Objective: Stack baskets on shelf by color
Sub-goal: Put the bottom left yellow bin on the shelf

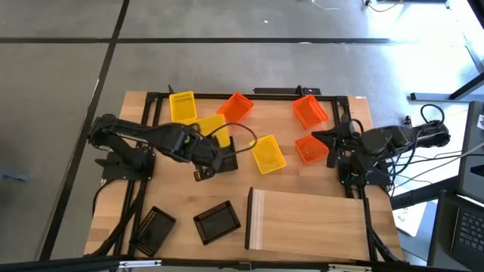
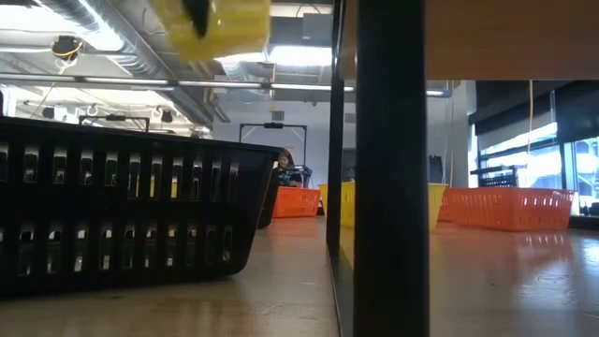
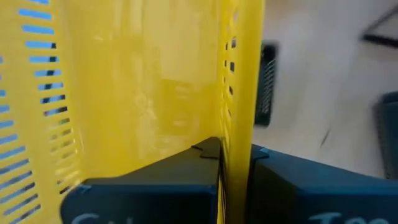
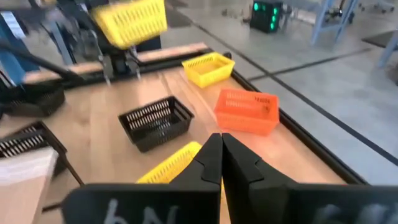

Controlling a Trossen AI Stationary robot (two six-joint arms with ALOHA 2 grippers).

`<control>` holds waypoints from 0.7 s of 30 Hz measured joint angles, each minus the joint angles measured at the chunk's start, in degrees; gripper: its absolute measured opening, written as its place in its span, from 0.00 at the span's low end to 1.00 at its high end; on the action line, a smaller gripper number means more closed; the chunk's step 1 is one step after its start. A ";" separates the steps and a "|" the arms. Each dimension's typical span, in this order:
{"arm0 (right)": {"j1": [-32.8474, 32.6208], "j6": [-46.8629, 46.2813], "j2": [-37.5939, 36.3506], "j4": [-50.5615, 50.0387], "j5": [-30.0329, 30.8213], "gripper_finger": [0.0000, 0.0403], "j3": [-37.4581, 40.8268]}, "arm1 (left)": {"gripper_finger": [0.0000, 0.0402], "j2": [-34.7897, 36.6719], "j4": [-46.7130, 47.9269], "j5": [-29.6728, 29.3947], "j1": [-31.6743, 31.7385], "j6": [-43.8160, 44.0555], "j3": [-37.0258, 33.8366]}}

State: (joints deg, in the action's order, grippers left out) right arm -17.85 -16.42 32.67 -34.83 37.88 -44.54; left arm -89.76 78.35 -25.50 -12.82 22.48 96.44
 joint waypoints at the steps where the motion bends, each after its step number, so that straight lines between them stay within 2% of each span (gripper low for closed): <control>1: 0.00 -0.18 1.20 -1.82 0.01 0.00 -1.61 | 0.00 -0.14 -1.44 0.00 0.16 -3.37 1.43; 5: 0.00 -1.53 4.85 -6.76 -0.01 0.00 -6.89 | 0.00 -1.22 -6.23 0.55 0.78 -16.46 5.67; 10: 0.00 -1.53 6.55 -8.00 -0.43 0.00 -10.47 | 0.00 -4.33 -10.59 3.08 0.31 -35.23 9.72; 16: -0.02 0.79 6.81 -9.06 -0.52 0.00 -12.47 | 0.00 -9.86 -15.03 9.54 -1.04 -50.50 14.00; 21: -0.02 4.54 6.85 -12.55 -4.97 0.00 -13.44 | 0.00 -13.94 -15.99 12.35 -2.76 -64.42 16.58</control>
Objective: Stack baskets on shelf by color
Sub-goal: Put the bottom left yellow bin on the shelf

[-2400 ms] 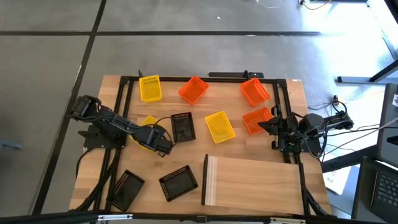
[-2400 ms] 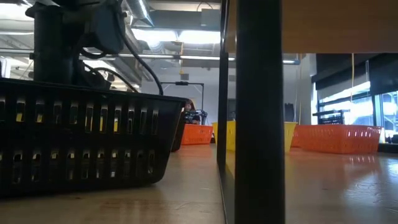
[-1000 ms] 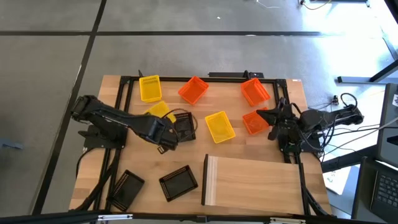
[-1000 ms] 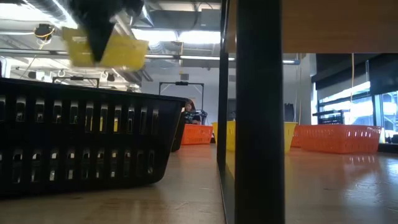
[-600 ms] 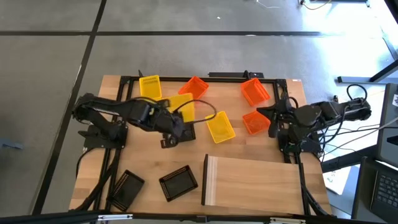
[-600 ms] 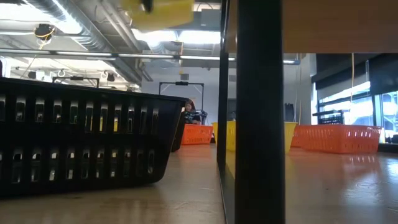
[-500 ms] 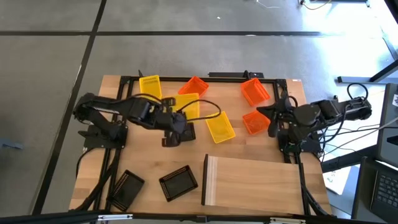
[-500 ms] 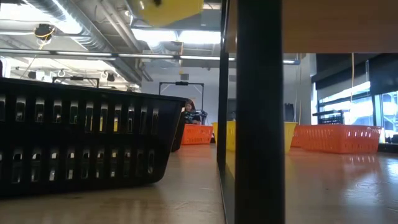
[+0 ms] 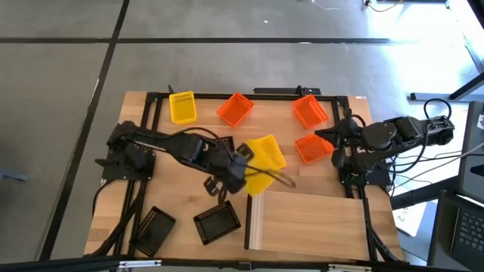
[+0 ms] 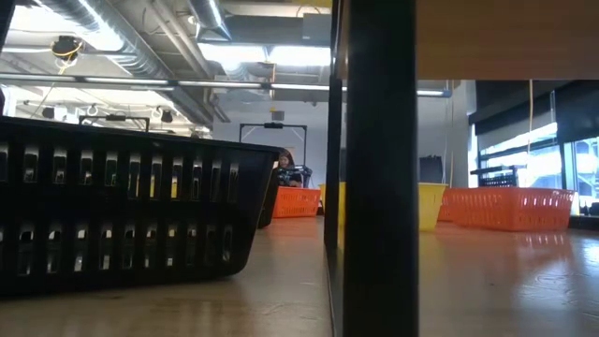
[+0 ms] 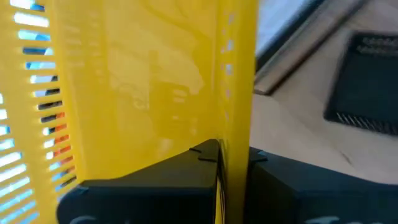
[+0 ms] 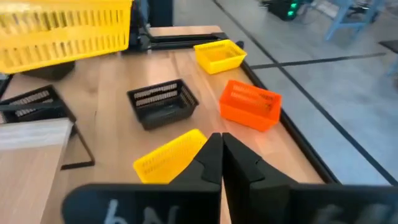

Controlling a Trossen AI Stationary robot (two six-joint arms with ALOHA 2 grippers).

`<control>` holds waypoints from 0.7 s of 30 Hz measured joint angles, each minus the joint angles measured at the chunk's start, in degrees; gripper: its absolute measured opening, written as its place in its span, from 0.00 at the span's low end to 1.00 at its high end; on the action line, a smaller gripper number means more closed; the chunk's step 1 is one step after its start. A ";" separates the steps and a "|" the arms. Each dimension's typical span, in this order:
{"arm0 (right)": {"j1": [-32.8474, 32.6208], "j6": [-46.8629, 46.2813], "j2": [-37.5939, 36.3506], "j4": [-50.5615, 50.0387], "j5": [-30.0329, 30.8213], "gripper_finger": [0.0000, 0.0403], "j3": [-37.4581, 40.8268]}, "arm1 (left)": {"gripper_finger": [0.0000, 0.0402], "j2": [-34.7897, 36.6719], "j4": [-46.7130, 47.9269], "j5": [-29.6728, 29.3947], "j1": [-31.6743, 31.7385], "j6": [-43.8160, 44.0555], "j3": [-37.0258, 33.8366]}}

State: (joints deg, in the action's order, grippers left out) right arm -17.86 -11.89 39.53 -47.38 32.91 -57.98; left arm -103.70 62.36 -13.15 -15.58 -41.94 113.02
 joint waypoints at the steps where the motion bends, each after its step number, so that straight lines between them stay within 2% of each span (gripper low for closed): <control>1: -0.01 0.05 -0.04 -0.09 -0.39 0.00 0.00 | 0.00 -0.60 -0.37 0.79 -0.16 -2.23 0.53; 5: -0.01 -1.51 -0.04 -0.61 -0.52 0.00 0.00 | 0.00 -2.41 -2.83 3.12 -0.89 -8.35 1.04; 11: -0.01 -1.45 -0.11 -0.71 -0.53 0.00 0.00 | 0.00 -4.18 -5.72 10.21 -2.52 -18.13 1.20; 16: -0.01 -1.86 -0.09 -0.88 -0.61 0.00 0.00 | 0.00 -6.52 -7.39 13.80 -3.22 -22.88 1.22; 21: -0.01 -2.68 0.02 -0.96 -0.61 0.00 0.00 | 0.00 -8.87 -10.01 14.42 -3.45 -26.30 1.11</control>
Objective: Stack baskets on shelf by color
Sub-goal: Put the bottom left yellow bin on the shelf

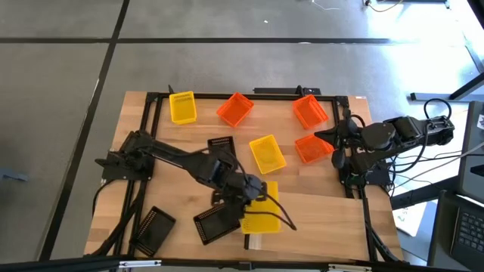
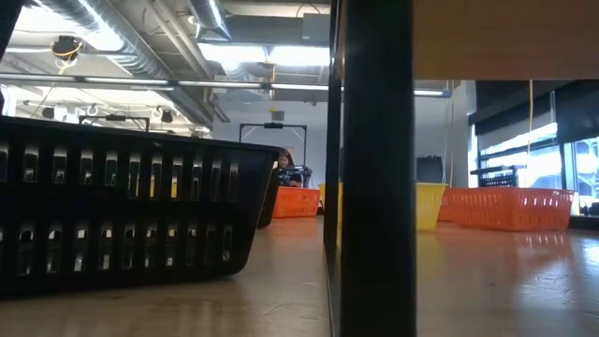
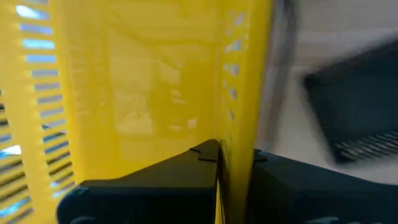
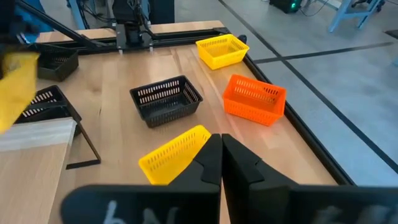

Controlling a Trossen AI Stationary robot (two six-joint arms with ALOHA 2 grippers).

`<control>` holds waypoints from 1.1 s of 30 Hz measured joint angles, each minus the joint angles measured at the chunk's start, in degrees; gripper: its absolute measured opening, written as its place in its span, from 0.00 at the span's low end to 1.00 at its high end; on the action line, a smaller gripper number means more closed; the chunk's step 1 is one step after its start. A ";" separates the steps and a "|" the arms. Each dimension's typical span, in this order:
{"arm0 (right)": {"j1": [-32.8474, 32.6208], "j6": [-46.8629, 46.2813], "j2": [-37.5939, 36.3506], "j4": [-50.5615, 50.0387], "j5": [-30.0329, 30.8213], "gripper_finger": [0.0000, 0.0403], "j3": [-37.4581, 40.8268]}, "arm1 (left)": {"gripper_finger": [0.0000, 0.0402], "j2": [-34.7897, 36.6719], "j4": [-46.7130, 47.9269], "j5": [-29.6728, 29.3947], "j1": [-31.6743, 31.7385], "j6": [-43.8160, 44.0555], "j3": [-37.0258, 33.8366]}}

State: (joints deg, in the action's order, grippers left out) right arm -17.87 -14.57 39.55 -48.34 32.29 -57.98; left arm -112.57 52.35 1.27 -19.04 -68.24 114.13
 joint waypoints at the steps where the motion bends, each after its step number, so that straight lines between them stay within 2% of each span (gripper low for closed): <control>1: 0.00 0.00 0.00 -0.04 0.00 0.00 0.00 | 0.00 -0.25 0.06 0.03 -0.01 -0.98 -0.01; 9: 0.00 0.01 -0.02 -0.85 0.02 0.00 0.00 | 0.00 -1.76 -1.08 5.44 0.33 -1.09 0.04; 19: 0.00 0.02 -0.04 -2.18 0.04 0.00 0.00 | 0.00 -3.47 -1.63 6.22 0.63 -1.37 0.07; 25: 0.00 0.02 -0.04 -3.29 0.07 0.00 0.00 | 0.00 -4.33 -2.91 9.44 1.19 -0.13 -0.03; 33: 0.00 -0.22 -0.03 -3.48 0.06 0.00 0.00 | 0.00 -4.53 -3.60 8.31 0.95 3.66 -0.20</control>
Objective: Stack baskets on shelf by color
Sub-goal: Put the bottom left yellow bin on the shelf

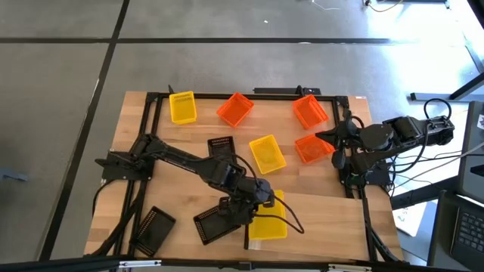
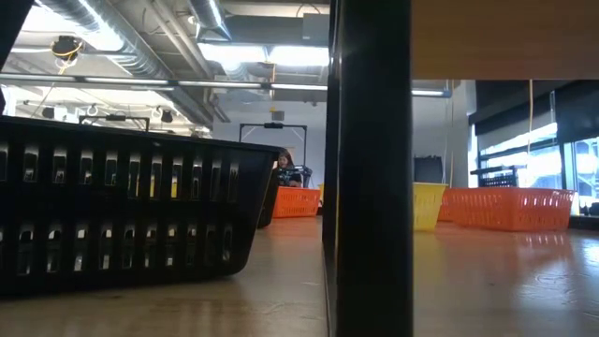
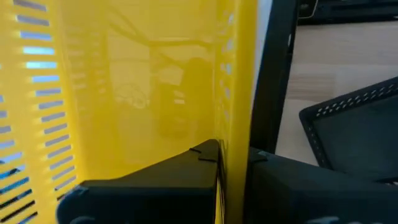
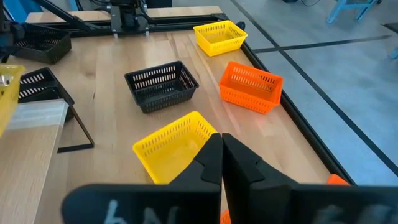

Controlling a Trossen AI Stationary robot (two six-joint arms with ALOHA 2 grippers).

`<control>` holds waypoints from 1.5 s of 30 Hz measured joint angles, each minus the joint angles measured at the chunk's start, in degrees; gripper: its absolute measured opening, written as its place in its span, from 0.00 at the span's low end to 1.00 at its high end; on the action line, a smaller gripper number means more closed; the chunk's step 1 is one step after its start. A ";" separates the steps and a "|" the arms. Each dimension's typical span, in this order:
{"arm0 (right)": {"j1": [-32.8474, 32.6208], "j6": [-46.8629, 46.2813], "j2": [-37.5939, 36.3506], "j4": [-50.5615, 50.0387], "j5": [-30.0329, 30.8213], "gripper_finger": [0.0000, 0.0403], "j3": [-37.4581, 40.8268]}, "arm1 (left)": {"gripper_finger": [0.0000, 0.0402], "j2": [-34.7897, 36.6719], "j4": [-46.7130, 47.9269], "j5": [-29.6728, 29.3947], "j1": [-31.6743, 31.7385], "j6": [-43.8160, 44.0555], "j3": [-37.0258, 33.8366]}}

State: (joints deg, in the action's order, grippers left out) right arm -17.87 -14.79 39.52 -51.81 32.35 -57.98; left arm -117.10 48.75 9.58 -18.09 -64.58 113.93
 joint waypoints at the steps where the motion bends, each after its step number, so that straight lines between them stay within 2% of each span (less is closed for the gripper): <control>1: 0.00 -0.02 -0.02 0.00 0.01 0.00 0.00 | 0.00 0.00 -0.04 0.01 -0.03 0.00 0.00; 6: 0.01 0.02 -0.02 0.00 -0.01 0.00 0.00 | 0.01 0.00 -1.03 0.36 -0.04 1.58 0.00; 17: 0.02 0.04 -0.02 -0.65 -0.02 0.00 0.02 | 0.14 0.00 -1.25 2.37 0.24 3.04 0.00; 45: 0.01 0.46 -0.02 -0.90 -0.02 0.00 0.02 | 0.14 0.00 -0.85 2.48 0.55 5.99 0.02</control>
State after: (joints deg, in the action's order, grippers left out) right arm -17.86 -14.33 39.51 -52.71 32.34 -57.95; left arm -117.10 47.90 12.06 -17.54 -58.59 113.95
